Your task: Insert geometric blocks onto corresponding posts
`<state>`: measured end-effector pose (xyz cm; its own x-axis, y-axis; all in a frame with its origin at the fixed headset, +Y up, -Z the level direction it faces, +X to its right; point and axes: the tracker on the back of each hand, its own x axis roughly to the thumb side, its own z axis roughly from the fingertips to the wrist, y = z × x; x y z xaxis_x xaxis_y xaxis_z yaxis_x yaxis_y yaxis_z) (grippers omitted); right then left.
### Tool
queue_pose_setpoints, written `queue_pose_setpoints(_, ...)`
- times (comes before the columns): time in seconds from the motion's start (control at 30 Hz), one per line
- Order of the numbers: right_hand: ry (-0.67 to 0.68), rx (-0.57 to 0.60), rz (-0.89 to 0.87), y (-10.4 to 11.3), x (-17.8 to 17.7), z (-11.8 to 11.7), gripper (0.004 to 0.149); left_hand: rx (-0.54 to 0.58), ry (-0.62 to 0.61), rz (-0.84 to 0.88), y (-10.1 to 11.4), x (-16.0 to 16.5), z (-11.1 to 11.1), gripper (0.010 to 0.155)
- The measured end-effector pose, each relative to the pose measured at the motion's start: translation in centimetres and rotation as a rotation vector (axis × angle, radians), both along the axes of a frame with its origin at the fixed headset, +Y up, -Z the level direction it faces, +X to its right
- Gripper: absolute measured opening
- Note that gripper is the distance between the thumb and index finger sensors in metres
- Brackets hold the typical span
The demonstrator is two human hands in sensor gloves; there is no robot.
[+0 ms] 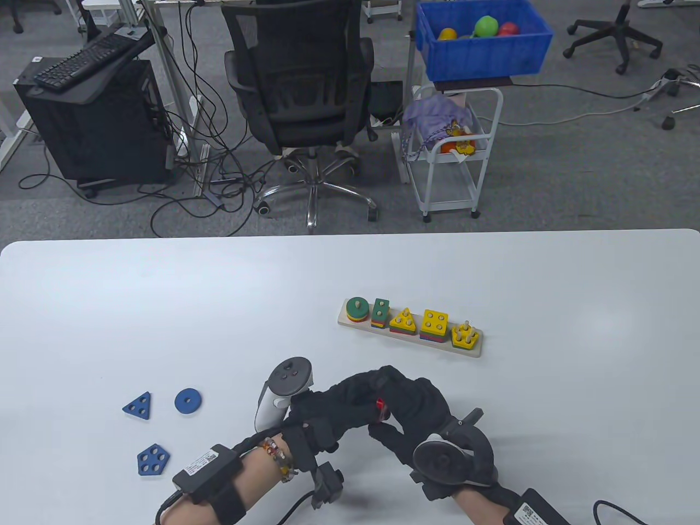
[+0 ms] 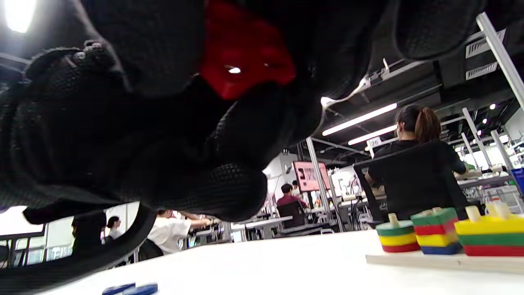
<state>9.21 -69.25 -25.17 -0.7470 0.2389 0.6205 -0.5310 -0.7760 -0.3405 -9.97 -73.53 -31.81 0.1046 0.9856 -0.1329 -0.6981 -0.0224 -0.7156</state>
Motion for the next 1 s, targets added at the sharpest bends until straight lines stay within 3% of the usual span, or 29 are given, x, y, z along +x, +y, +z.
queue_pose_setpoints(0.1,0.02,0.022,0.013,0.1,-0.1,0.1,0.072,0.03,-0.027,-0.015,0.3,-0.2,0.0,0.076)
queue_pose_setpoints(0.23,0.017,0.004,0.042,0.0,0.3,-0.2,0.07,0.299,-0.005,-0.232,1.4,-1.8,0.4,0.075)
queue_pose_setpoints(0.33,-0.003,-0.011,0.057,0.0,1.0,-0.7,0.07,0.44,0.023,-0.384,2.0,-3.8,0.7,0.074)
queue_pose_setpoints(0.57,-0.112,-0.011,0.134,0.2,3.7,-2.3,0.07,0.779,0.123,-0.861,2.8,-11.0,2.4,0.074)
queue_pose_setpoints(0.7,-0.173,-0.045,0.174,-0.1,5.2,-3.6,0.07,0.847,0.159,-1.101,2.3,-14.5,3.5,0.073)
queue_pose_setpoints(0.87,-0.241,-0.13,0.285,-0.4,6.4,-5.7,0.071,0.883,0.249,-1.353,2.5,-17.9,3.4,0.071)
queue_pose_setpoints(1.0,-0.309,-0.219,0.364,0.0,7.4,-8.3,0.069,0.844,0.302,-1.426,2.5,-19.6,3.2,0.071)
